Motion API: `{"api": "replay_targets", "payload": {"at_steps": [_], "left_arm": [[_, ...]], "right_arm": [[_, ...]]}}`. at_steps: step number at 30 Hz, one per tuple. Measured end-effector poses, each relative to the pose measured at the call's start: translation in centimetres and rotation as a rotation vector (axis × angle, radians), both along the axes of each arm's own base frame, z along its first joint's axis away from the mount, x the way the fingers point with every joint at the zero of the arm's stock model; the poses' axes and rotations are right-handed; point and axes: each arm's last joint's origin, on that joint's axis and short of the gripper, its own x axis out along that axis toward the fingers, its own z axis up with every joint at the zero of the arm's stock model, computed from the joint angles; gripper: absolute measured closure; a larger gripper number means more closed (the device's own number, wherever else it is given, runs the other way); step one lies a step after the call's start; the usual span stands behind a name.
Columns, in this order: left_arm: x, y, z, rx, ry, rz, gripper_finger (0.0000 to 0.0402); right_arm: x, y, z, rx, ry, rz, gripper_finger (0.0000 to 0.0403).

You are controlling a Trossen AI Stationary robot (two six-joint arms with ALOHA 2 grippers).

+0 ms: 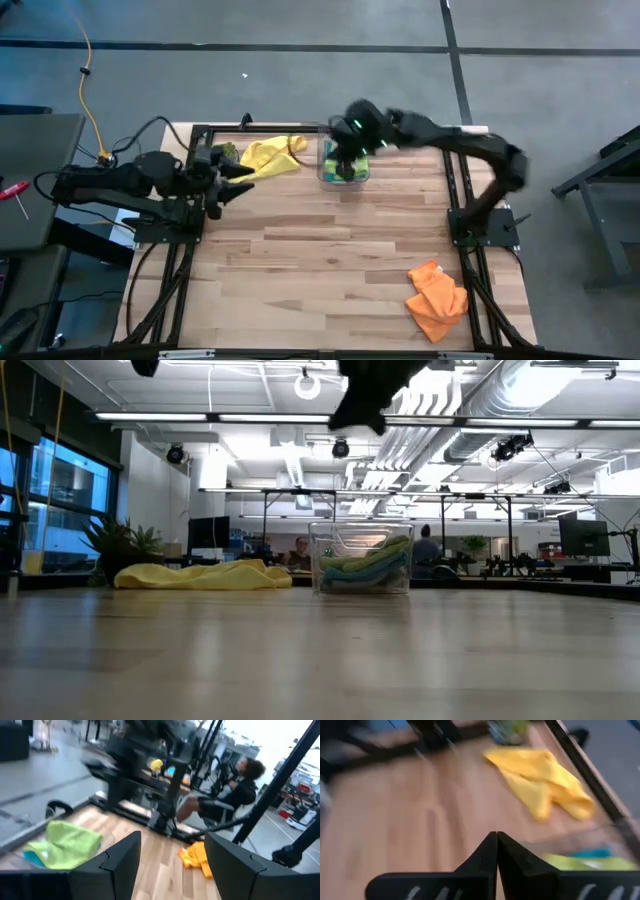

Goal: Fold microfiber towels
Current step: Fold the orange microfiber cloth

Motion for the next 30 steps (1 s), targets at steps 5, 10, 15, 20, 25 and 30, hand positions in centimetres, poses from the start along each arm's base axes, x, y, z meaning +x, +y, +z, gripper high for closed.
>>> {"api": "replay_targets", "payload": {"at_steps": [5,10,15,20,25,30], "left_arm": [[-0.7,0.0,0.0,0.047,-0.1,-0.001,0.0194],[0.2,-0.1,-2.5,0.021,-0.234,-0.021,0.0194],[1.1,-0.1,-4.5,-0.076,-0.288,-0.037,0.0194],[1.5,-0.1,-4.7,-0.093,-0.274,-0.055,0.0194],[1.6,-0.2,-4.8,-0.084,-0.267,-0.074,0.0194],[1.6,-0.3,-4.8,-0.086,-0.265,-0.088,0.0194]], "right_arm": [[-3.6,7.1,-0.5,0.042,-0.286,-0.018,0.0403],[-6.7,11.5,-0.9,0.058,-0.495,-0.062,0.0403],[-8.0,13.3,-0.8,0.023,-0.539,-0.105,0.0403],[-8.0,13.4,0.1,-0.029,-0.558,-0.086,0.0403],[-8.0,12.7,1.3,0.006,-0.497,-0.129,0.0391],[-8.0,12.8,1.5,-0.01,-0.139,-0.142,0.0326]]}}
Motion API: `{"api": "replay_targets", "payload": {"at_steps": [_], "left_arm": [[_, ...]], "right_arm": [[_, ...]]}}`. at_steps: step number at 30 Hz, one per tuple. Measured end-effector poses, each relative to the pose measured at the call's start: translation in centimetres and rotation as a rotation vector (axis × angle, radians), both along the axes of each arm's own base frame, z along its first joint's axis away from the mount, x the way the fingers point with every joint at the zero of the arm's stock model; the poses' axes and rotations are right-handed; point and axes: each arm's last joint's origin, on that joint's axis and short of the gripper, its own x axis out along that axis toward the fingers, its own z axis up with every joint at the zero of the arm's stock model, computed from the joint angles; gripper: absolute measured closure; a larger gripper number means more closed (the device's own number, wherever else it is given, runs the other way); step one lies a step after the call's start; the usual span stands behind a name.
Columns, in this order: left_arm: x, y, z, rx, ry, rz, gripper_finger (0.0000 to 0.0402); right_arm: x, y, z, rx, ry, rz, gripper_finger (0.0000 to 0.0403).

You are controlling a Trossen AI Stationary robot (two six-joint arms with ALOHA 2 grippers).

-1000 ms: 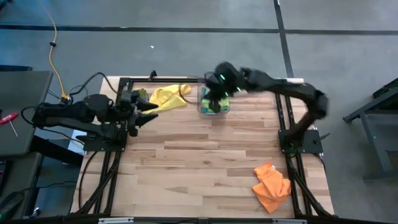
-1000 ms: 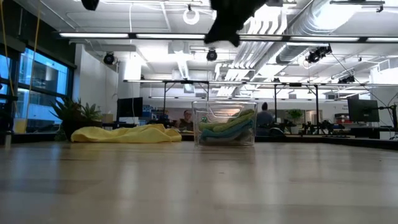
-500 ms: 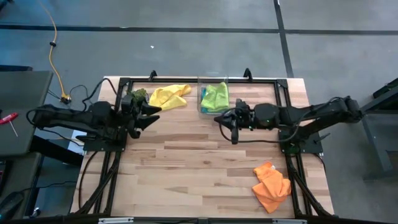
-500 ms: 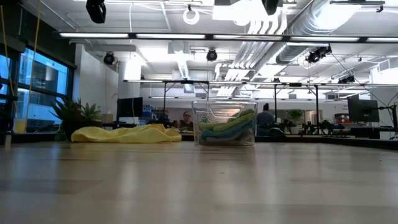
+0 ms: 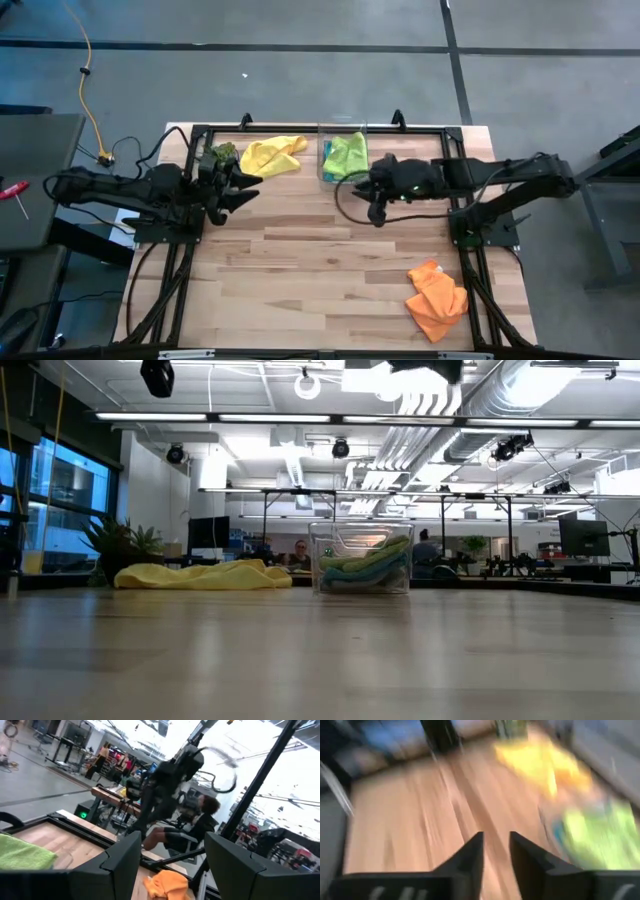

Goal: Fold microfiber towels
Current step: Fold the orange microfiber cloth

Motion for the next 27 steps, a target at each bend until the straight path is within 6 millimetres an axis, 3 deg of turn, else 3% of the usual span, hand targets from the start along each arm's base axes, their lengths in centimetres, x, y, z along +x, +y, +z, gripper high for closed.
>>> {"api": "replay_targets", "payload": {"at_steps": [6,10,13,15,22,27], "left_arm": [[0.6,-0.8,0.3,0.087,0.095,-0.032,0.0213],[1.4,-1.5,0.0,0.132,0.155,-0.034,0.0277],[2.0,-1.9,-0.5,0.135,0.193,-0.045,0.0357],[2.4,-2.2,-0.8,0.137,0.211,-0.059,0.0389],[2.9,-2.5,-1.2,0.132,0.23,-0.074,0.0399],[2.9,-2.5,-1.1,0.121,0.227,-0.056,0.0401]], "right_arm": [[-1.8,1.2,-3.3,0.106,0.528,-0.101,0.0231],[-3.8,2.6,-6.2,0.181,0.759,-0.126,0.0193],[-5.8,3.4,-8.4,0.246,0.883,-0.153,0.0184],[-7.0,3.9,-10.0,0.306,0.941,-0.171,0.0183],[-10.4,4.7,-14.6,0.456,1.144,-0.256,0.0183],[-10.6,5.2,-17.3,0.536,1.125,-0.198,0.0183]]}}
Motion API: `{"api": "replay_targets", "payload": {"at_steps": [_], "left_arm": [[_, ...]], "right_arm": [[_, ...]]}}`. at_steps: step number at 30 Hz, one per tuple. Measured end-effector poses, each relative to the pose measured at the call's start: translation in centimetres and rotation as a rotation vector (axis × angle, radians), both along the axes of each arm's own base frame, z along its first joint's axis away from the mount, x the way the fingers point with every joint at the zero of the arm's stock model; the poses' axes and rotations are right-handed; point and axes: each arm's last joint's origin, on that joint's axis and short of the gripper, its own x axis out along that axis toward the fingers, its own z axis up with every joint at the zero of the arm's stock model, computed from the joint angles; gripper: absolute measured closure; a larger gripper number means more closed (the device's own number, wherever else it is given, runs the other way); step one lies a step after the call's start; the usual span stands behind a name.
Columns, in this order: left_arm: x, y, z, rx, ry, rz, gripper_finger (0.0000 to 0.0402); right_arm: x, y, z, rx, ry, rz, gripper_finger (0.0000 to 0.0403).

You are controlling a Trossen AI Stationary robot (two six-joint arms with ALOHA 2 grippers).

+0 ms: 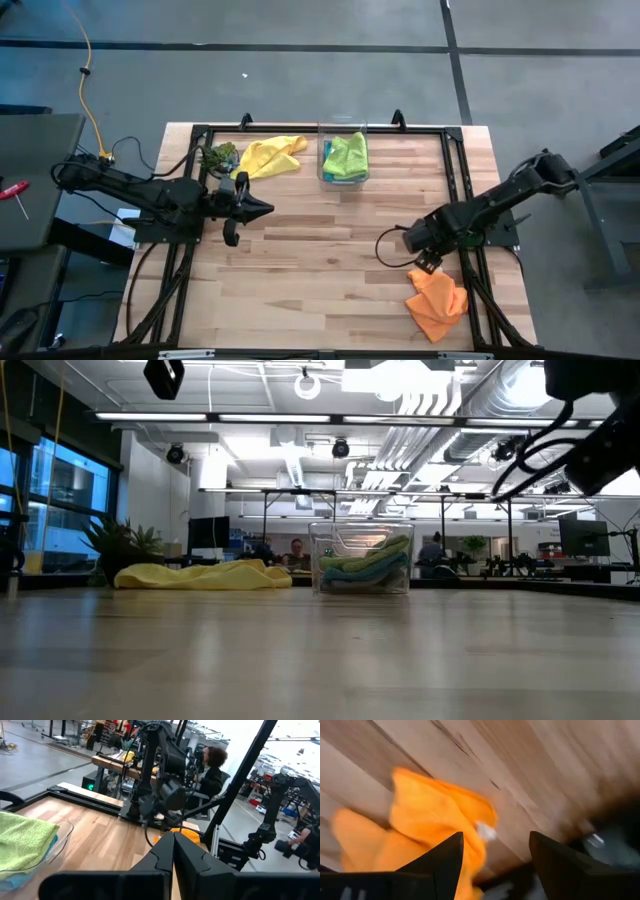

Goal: Fold microfiber towels
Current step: Fold the orange microfiber cloth

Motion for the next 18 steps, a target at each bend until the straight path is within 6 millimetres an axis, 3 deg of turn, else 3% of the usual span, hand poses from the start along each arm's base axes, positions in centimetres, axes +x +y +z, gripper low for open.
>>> {"api": "replay_targets", "payload": {"at_steps": [8,14,18], "left_arm": [[0.0,0.0,0.0,-0.008,-0.005,0.005,0.0401],[0.0,0.0,0.0,-0.012,-0.005,0.007,0.0402],[0.0,0.0,0.0,-0.012,-0.004,0.008,0.0402]], "right_arm": [[-0.6,-0.3,-2.8,0.012,-0.012,-0.08,0.0183],[-1.0,-0.1,-3.8,0.028,-0.007,-0.093,0.0185],[-0.7,0.0,-4.3,0.046,-0.052,-0.128,0.0207]]}}
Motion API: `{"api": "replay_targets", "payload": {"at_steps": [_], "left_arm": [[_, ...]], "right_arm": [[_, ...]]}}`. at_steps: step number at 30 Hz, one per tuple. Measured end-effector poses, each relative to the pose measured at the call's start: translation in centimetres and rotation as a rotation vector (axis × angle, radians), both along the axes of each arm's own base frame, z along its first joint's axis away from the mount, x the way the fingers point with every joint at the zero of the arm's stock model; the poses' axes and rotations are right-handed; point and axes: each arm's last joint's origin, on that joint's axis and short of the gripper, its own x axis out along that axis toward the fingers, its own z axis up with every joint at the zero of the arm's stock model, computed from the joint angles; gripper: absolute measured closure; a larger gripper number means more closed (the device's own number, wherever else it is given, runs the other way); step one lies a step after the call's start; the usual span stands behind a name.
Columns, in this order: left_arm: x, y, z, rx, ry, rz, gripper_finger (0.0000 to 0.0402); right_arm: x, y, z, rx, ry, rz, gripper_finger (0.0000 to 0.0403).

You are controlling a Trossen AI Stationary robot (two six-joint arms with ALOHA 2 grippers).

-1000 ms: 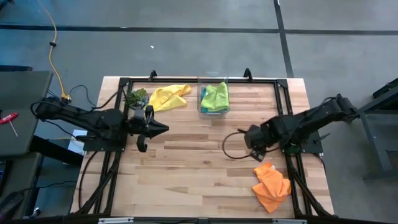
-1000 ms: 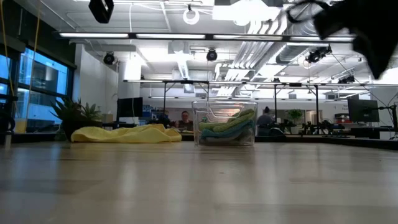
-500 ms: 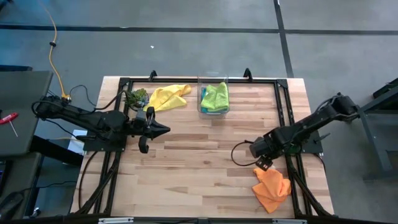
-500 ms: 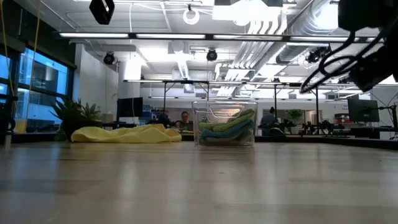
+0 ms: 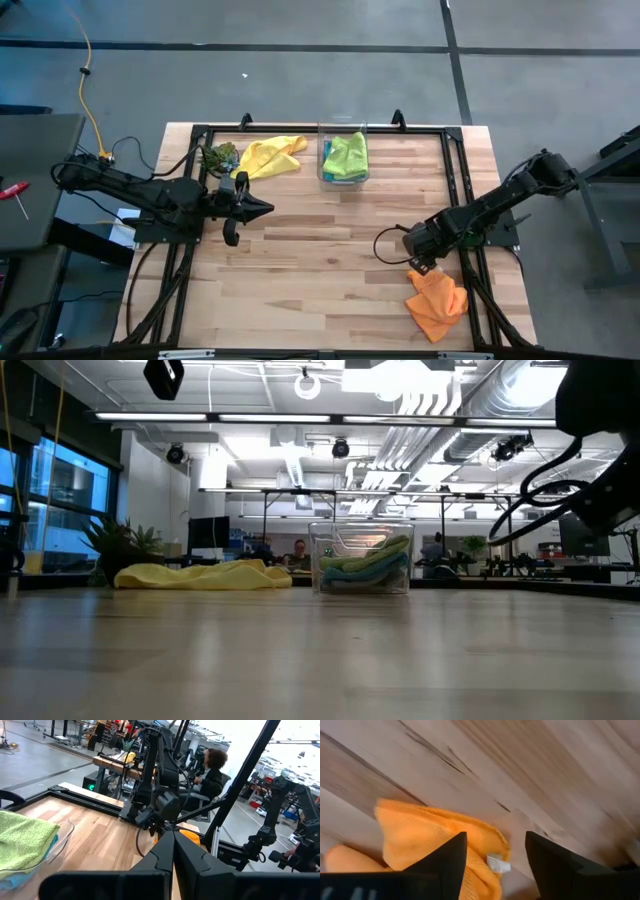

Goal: Fold microfiber towels
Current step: Fold the orange microfiber cloth

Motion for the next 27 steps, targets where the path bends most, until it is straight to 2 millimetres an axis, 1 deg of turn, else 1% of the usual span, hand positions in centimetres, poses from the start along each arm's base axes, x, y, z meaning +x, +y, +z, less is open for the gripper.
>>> {"api": "replay_targets", "payload": {"at_steps": [7,13,18,27], "left_arm": [[-0.01,0.0,-0.02,-0.011,0.0,0.0,0.0402],[0.0,0.0,-0.07,-0.015,0.004,0.0,0.0402],[-0.01,0.0,-0.07,-0.015,0.004,-0.001,0.0402],[-0.01,-0.01,-0.07,-0.015,0.004,-0.004,0.0402]], "right_arm": [[-0.49,-0.28,-0.47,-0.038,0.03,-0.028,0.0274],[-0.25,-0.16,-0.45,-0.021,0.007,-0.027,0.031],[-0.03,-0.02,-0.43,0.004,-0.012,-0.024,0.0314],[-0.12,-0.06,-0.76,-0.012,0.019,-0.005,0.0294]]}}
